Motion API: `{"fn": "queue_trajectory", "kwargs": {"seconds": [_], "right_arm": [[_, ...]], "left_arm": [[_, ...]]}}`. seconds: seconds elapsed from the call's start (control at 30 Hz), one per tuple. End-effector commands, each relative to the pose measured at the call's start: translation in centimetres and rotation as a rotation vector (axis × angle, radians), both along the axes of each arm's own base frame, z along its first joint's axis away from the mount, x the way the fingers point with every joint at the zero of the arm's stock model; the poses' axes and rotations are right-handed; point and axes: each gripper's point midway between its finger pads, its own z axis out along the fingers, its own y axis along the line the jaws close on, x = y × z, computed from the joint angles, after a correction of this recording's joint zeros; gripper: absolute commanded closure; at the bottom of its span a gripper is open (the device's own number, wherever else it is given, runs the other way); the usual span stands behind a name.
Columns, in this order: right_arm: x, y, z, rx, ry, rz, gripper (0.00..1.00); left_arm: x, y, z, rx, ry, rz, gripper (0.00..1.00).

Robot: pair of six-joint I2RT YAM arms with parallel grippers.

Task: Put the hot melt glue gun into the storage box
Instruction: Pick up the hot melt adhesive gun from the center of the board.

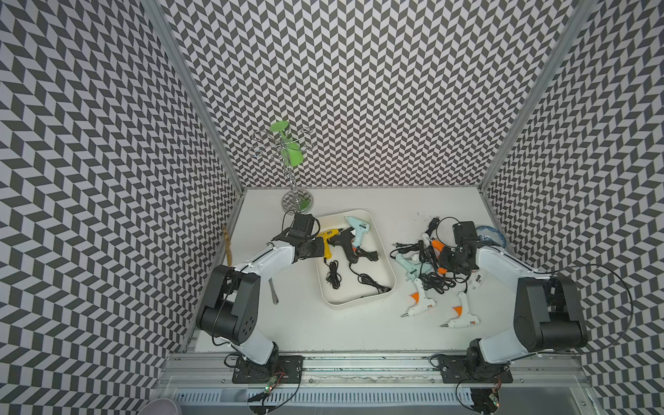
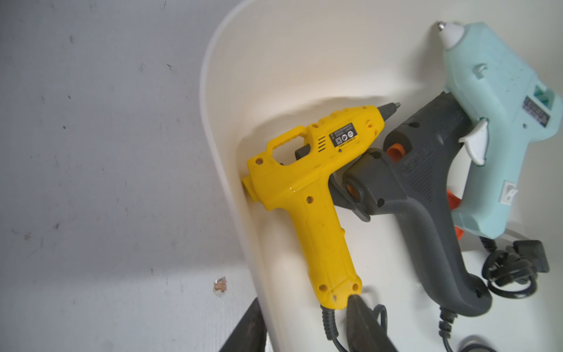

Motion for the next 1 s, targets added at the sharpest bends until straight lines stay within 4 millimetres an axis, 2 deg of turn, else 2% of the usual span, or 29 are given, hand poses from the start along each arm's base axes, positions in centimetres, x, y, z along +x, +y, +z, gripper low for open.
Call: {"fn": "queue_trajectory", "kwargs": {"seconds": [0.0, 0.13, 0.4, 0.5, 0.7, 0.83, 0.97], "right_arm": [[2.6, -0.5, 6.4, -0.032, -0.173, 0.003, 0.91], [4.2, -0.1, 11.0, -0.026, -0.266, 0.03, 0.92], [5.5, 2.4, 16.4, -0.015, -0.349, 0.114, 0.94], [5.9, 4.0, 18.7, -0.018, -0.386, 0.154, 0.95], [6.5, 9.5, 23.1, 0.023, -0.471, 0.262, 0.95], [6.2, 15.2, 25.6, 0.087, -0.515, 0.373, 0.95], [5.7, 20.8, 26.8, 0.136, -0.532, 0.477, 0.95]], "left_arm": [[1.0, -0.6, 1.3, -0.021, -0.046, -0.017, 0.54], [1.1, -0.5, 0.9, -0.017, -0.039, -0.015, 0.54], [1.2, -0.3, 0.9, -0.016, -0.04, -0.01, 0.54], [1.2, -0.1, 0.9, -0.013, -0.039, -0.006, 0.54], [1.1, 0.0, 0.8, -0.009, -0.035, -0.004, 0.54], [1.0, 0.1, 0.8, -0.006, -0.037, 0.001, 0.54], [1.0, 0.2, 0.7, -0.005, -0.035, 0.003, 0.54]]}}
